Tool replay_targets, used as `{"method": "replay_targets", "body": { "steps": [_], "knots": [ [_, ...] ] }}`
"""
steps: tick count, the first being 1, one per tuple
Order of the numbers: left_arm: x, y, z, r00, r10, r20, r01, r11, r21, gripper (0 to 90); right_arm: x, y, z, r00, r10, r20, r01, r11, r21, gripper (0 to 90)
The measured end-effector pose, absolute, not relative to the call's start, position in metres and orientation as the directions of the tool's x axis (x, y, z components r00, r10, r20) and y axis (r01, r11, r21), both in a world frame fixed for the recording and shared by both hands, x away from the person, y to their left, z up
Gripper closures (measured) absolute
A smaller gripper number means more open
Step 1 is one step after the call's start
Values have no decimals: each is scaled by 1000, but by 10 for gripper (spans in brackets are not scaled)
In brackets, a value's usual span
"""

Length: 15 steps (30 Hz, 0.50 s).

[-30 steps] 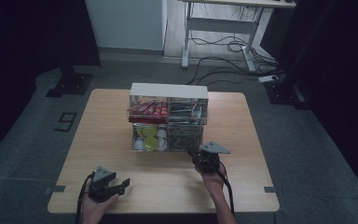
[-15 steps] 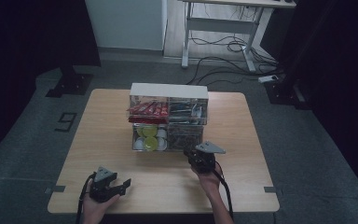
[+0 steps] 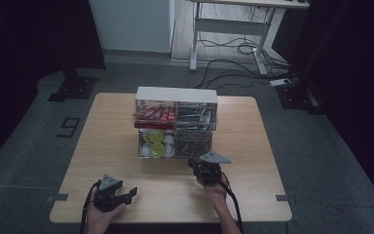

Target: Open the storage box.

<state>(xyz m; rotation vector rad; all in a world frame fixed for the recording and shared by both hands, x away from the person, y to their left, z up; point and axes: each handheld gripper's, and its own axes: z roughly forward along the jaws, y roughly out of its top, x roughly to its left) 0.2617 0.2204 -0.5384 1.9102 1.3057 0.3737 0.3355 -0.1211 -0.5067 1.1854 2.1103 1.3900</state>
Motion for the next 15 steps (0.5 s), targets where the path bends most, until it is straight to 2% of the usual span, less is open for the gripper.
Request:
{"method": "replay_targets", "body": {
  "steps": [15],
  "knots": [
    [262,219,-540,434,884,-175,660,-180,730,314,339,-124,-518,-579,796,178,486,162,859,892]
  ]
}}
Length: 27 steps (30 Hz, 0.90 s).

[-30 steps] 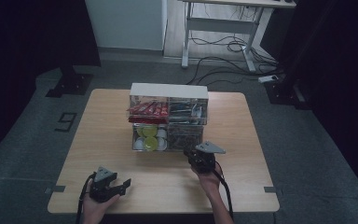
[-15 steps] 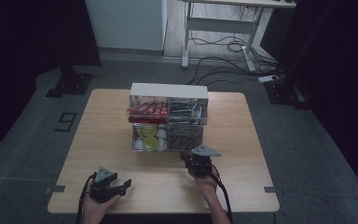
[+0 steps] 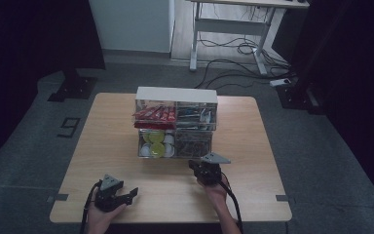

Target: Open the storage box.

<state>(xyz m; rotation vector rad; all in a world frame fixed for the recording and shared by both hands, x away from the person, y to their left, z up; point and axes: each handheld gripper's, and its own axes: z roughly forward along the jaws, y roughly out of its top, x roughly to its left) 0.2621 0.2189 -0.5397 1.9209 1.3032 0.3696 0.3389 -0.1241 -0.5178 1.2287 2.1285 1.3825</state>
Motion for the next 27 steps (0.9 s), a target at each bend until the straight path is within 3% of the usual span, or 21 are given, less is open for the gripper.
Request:
{"method": "replay_targets", "body": {
  "steps": [27],
  "knots": [
    [262,218,-539,437,883,-172,658,-184,730,313,333,-128,-507,-578,794,188,464,130,876,892]
  ]
}}
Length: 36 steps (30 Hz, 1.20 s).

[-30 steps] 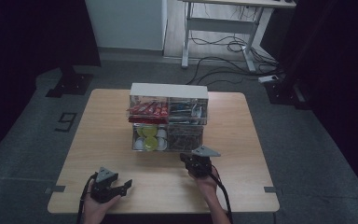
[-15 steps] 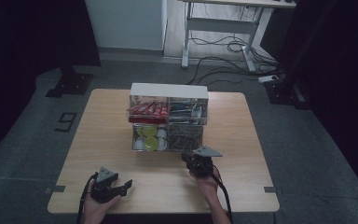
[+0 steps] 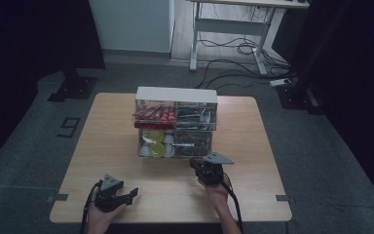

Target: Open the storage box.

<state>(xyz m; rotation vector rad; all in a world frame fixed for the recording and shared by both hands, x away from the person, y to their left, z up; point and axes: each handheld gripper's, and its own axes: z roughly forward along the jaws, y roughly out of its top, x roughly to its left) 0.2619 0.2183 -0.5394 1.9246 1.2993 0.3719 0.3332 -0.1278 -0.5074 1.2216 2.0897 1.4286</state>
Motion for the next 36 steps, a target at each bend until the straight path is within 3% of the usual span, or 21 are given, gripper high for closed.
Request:
{"method": "replay_targets", "body": {
  "steps": [36],
  "knots": [
    [263,214,-543,443,881,-162,663,-201,721,313,326,-151,-481,-536,812,231,396,1,918,892]
  ]
}}
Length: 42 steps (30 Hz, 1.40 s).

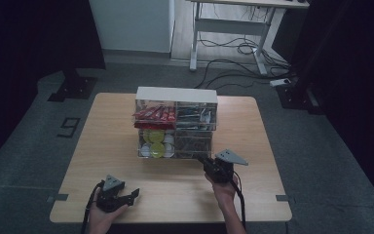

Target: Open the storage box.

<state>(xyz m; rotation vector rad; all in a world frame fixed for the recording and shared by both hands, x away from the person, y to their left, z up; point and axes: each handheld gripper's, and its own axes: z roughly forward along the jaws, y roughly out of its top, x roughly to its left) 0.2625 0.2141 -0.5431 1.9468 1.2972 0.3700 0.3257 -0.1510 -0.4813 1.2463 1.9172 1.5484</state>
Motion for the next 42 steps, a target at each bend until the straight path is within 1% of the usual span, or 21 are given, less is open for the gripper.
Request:
{"method": "replay_targets", "body": {
  "steps": [13,20,33,42],
  "knots": [
    [263,215,-543,440,884,-158,666,-203,718,313,326,-153,-471,-536,813,226,374,-11,927,892],
    [263,216,-543,437,885,-160,669,-200,716,312,329,-151,-463,-549,812,196,348,10,937,892],
    [263,220,-541,430,888,-164,666,-189,722,312,332,-148,-458,-557,810,184,350,28,936,892],
    [262,222,-539,427,889,-166,662,-182,727,311,339,-149,-446,-542,822,173,338,24,941,892]
  ]
}}
